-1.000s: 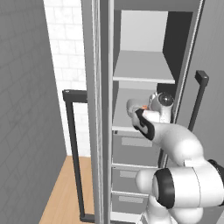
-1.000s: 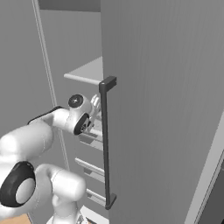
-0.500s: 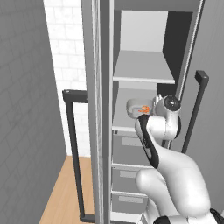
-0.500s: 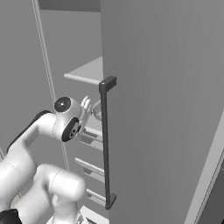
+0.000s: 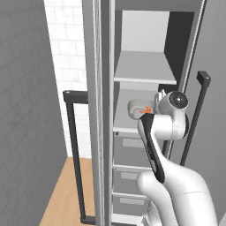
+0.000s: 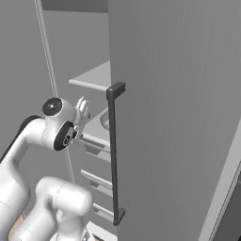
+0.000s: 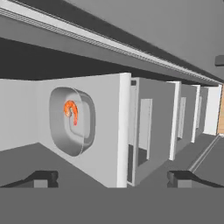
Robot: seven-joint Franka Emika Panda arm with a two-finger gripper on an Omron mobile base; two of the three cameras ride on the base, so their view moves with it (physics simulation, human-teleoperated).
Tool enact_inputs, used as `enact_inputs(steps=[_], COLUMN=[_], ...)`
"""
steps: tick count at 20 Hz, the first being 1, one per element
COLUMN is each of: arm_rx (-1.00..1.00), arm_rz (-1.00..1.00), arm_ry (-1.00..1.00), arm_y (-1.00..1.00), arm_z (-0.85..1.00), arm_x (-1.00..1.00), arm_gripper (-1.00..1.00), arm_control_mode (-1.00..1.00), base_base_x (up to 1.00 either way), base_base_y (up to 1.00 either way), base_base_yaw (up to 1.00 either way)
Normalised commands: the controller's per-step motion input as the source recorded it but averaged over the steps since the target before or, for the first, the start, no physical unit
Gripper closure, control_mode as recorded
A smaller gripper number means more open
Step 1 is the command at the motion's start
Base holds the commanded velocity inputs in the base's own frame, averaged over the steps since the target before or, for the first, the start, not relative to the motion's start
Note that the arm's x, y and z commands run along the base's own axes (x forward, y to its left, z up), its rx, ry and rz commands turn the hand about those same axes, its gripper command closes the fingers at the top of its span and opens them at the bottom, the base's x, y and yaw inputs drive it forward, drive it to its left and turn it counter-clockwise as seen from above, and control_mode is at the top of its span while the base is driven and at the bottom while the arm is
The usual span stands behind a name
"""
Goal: Take the meat container that has the shrimp and place it on the second highest rack of the freezer. Then take the vegetable container that has the cucumber and avocado and place it on the highest rack of the freezer.
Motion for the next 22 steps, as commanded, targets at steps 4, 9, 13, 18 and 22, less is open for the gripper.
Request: enact_inputs(steps=[4,9,13,18,22], arm_rx=[-0.05,-0.05,-0.03,0.00,0.00], arm_rz=[0.05,0.07,0.11,0.17,0.04], arm_ry=[0.11,0.19,0.11,0.05,0.01], arm_y=[0.19,0.20,0.08,0.00,0.03], arm_z=[0.51,0.27,0.29,0.11,0.00], arm_x=[-0.47,-0.73,-0.54,-0.39,-0.44], arm_gripper=[-1.00,-1.00,-1.00,-1.00,-1.00], arm_control_mode=[-1.00,-1.00,-1.00,-1.00,-1.00], base_base_x=[0.00,0.00,0.00,0.00,0.00], base_base_y=[0.00,0.00,0.00,0.00,0.00], base_base_yaw=[0.00,0.00,0.00,0.00,0.00])
